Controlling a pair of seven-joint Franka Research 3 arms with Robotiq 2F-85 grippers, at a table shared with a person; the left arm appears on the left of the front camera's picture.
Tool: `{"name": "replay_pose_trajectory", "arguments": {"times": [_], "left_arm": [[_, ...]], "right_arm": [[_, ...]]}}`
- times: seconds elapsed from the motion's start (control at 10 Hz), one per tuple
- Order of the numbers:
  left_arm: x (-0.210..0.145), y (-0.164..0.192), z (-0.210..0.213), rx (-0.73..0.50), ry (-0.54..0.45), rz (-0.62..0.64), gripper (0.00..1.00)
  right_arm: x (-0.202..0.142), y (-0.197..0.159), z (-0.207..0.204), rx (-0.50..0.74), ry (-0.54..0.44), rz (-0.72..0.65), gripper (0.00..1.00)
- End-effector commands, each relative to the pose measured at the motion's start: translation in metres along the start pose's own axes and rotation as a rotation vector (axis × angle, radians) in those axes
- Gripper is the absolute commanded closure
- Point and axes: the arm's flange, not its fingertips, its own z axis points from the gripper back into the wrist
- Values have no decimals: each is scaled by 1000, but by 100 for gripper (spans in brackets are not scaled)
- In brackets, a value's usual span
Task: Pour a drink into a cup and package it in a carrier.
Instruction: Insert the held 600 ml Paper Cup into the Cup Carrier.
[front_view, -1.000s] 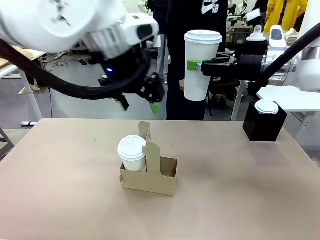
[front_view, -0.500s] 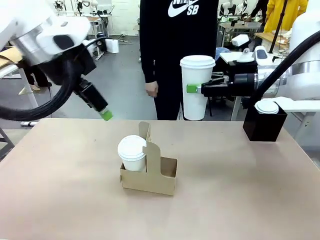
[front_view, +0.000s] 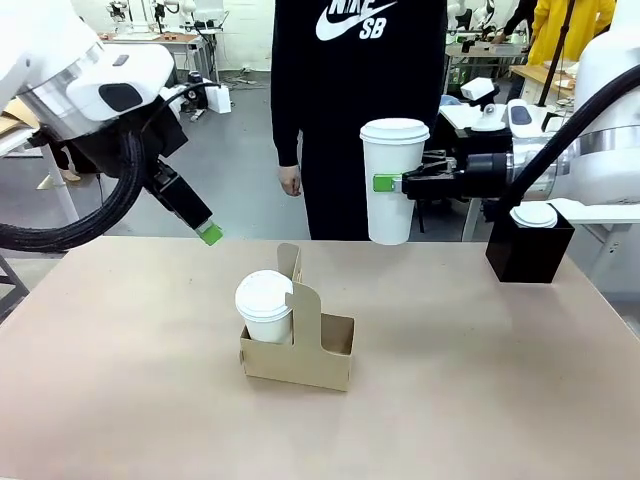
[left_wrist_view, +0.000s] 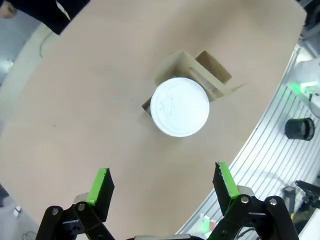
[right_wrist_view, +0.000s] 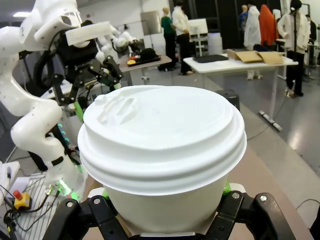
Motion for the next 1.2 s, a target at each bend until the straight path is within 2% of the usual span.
{"name": "replay_pose_trajectory", "arguments": {"times": [0.0,0.2,0.5,0.6,0.7,0.8,1.1], "left_arm": [[-17,21,-6,-17,-31,-16,0],[-52,47,-8,-24,-75,-40,0],[-93,81,-19,-9,-133,-72,0],[-98,90,-22,-20,-138,-82,0],[-98,94,-24,-61,-162,-39,0],[-91,89,-15,-5,-104,-50,0],[-91,89,-15,-5,-104,-50,0]], "right_arm": [[-8,-4,-7,118,3,5,19],[-26,-13,-27,265,-3,18,19],[-59,-20,-53,395,-1,43,19],[-68,-19,-62,406,-6,60,19],[-77,-15,-71,428,-15,84,19],[-86,-13,-82,447,-20,106,19],[-108,-7,-96,494,-33,170,19]]}}
